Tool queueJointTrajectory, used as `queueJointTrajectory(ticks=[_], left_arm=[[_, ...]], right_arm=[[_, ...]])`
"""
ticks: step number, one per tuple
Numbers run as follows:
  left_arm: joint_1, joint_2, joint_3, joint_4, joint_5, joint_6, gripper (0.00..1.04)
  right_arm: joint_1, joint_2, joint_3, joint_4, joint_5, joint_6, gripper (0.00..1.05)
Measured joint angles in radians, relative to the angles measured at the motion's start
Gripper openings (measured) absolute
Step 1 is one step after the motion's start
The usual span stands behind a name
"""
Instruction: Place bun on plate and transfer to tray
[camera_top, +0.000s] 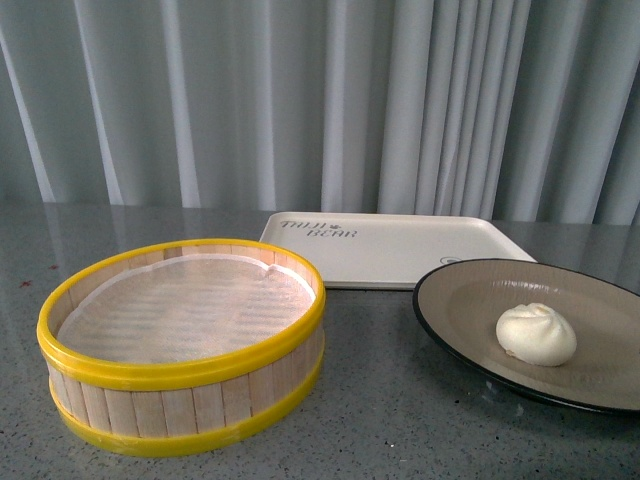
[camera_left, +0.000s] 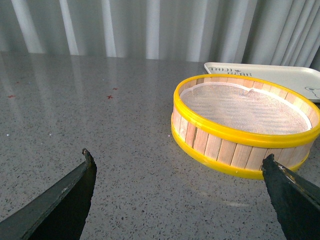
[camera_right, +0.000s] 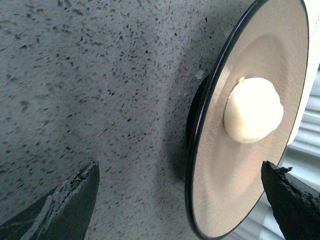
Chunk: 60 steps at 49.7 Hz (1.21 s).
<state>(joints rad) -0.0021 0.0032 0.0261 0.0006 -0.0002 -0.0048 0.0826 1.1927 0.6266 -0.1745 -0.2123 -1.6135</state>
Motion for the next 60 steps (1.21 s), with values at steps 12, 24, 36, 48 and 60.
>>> queueJointTrajectory(ticks=[12,24,36,48,60], left_arm=[[0.0,0.0,0.0,0.0,0.0,0.0,0.98],[0.0,0.0,0.0,0.0,0.0,0.0,0.98],[0.0,0.0,0.0,0.0,0.0,0.0,0.98],[0.0,0.0,0.0,0.0,0.0,0.0,0.98],[0.0,0.0,0.0,0.0,0.0,0.0,0.98]], right_arm=[[0.003,0.08,0.029,0.093,-0.002,-0.027,0.96],[0.002,0.117,0.031,0.127,-0.01,-0.027,0.96],[-0.003,0.16,0.031,0.174,-0.007,-0.034,0.96],[0.002,0.203,0.044,0.217,-0.004,-0.036,0.96],[0.013,0.235,0.055,0.241,0.0,-0.037,0.96]])
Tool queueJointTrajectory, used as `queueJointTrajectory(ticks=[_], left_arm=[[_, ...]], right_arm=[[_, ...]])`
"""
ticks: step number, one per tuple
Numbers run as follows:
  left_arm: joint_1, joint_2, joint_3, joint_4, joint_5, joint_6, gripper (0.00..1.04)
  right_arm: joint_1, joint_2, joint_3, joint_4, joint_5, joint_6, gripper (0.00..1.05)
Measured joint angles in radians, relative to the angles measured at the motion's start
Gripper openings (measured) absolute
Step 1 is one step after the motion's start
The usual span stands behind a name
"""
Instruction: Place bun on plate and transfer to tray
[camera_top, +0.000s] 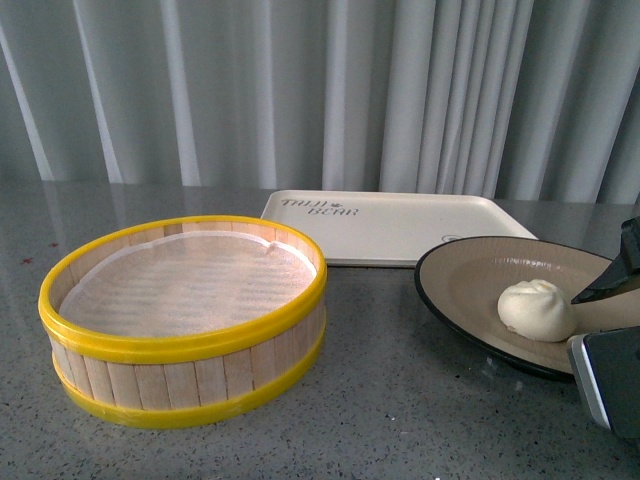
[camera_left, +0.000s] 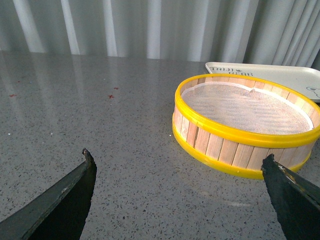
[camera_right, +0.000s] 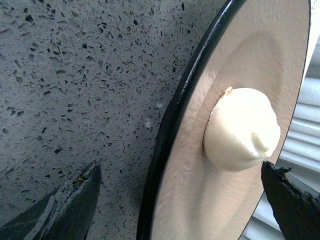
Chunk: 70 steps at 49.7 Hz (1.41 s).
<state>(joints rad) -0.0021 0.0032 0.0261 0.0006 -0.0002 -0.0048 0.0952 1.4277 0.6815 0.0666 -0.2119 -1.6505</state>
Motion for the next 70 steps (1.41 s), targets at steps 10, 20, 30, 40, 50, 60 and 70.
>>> queueJointTrajectory(ticks=[10,20,30,40,50,60,70], left_arm=[[0.0,0.0,0.0,0.0,0.0,0.0,0.98],[0.0,0.0,0.0,0.0,0.0,0.0,0.98],[0.0,0.0,0.0,0.0,0.0,0.0,0.98],[0.0,0.0,0.0,0.0,0.0,0.0,0.98],[0.0,0.0,0.0,0.0,0.0,0.0,0.98],[0.0,0.0,0.0,0.0,0.0,0.0,0.98],[0.0,0.0,0.0,0.0,0.0,0.0,0.98]], right_arm=[[0.008,0.008,0.002,0.017,0.005,-0.002,0.86],[0.01,0.008,-0.021,0.046,0.011,-0.008,0.54],[0.01,-0.002,-0.072,0.091,0.035,-0.023,0.21],[0.011,-0.028,-0.087,0.166,0.061,-0.041,0.03],[0.016,-0.027,-0.1,0.224,0.072,-0.045,0.03],[0.018,-0.038,-0.098,0.251,0.074,-0.04,0.03],[-0.004,-0.05,-0.046,0.243,0.034,-0.024,0.03]])
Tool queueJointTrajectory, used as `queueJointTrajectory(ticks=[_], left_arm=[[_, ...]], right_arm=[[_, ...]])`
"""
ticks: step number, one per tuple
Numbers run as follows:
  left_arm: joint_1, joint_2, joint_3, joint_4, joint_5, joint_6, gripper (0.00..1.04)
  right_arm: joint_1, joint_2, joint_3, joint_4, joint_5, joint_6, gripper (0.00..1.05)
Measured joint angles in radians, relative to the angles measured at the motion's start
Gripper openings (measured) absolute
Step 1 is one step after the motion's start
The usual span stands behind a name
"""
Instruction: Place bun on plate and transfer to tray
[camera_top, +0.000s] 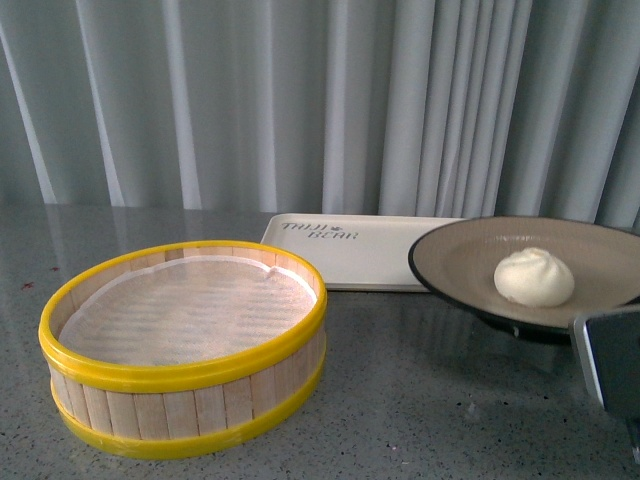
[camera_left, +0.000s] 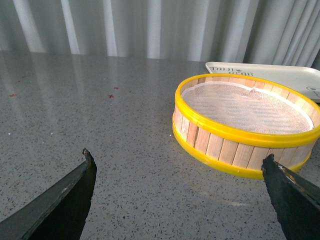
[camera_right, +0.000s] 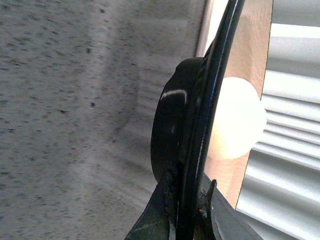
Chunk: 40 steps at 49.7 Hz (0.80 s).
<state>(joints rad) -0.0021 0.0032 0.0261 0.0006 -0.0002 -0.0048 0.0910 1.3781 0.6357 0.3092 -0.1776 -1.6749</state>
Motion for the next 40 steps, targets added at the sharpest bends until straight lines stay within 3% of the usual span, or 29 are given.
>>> queueJointTrajectory(ticks=[9,19,40], left_arm=[[0.0,0.0,0.0,0.0,0.0,0.0,0.98],[0.0,0.0,0.0,0.0,0.0,0.0,0.98],[0.0,0.0,0.0,0.0,0.0,0.0,0.98]], right_arm=[[-0.086,0.067,0.17,-0.086,-0.111,-0.002,0.03],[-0.129,0.201,0.325,-0.2,-0.168,-0.031,0.03],[-0.144,0.39,0.57,-0.277,-0.189,-0.1,0.03]])
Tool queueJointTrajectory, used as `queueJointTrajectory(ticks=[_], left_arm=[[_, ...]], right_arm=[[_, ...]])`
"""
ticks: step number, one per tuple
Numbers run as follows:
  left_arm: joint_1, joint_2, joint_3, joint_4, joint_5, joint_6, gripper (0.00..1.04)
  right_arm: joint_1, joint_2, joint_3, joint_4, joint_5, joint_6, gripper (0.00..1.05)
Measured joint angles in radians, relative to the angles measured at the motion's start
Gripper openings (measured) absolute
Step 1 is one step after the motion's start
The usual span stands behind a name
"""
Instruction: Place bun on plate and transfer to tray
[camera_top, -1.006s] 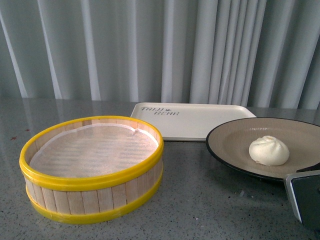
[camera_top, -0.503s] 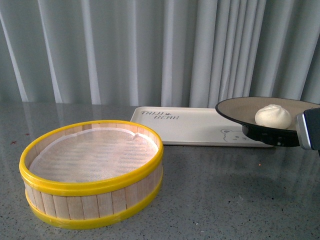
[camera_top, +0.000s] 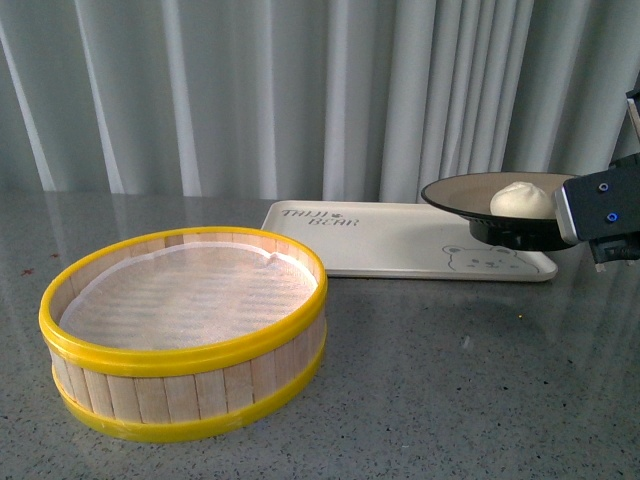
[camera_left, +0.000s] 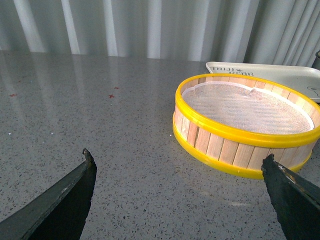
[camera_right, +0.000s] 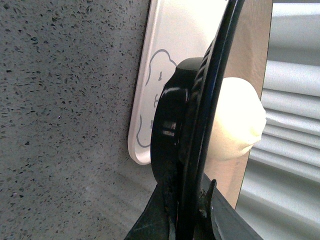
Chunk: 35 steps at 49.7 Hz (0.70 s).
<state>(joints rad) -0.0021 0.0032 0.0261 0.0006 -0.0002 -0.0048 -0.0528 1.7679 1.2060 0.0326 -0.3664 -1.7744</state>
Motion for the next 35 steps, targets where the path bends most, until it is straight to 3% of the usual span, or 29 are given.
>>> queueJointTrajectory(ticks=[35], left_arm=[[0.0,0.0,0.0,0.0,0.0,0.0,0.98]], right_arm=[[0.019,0.237,0.211,-0.022,-0.037,-0.008,0.03]])
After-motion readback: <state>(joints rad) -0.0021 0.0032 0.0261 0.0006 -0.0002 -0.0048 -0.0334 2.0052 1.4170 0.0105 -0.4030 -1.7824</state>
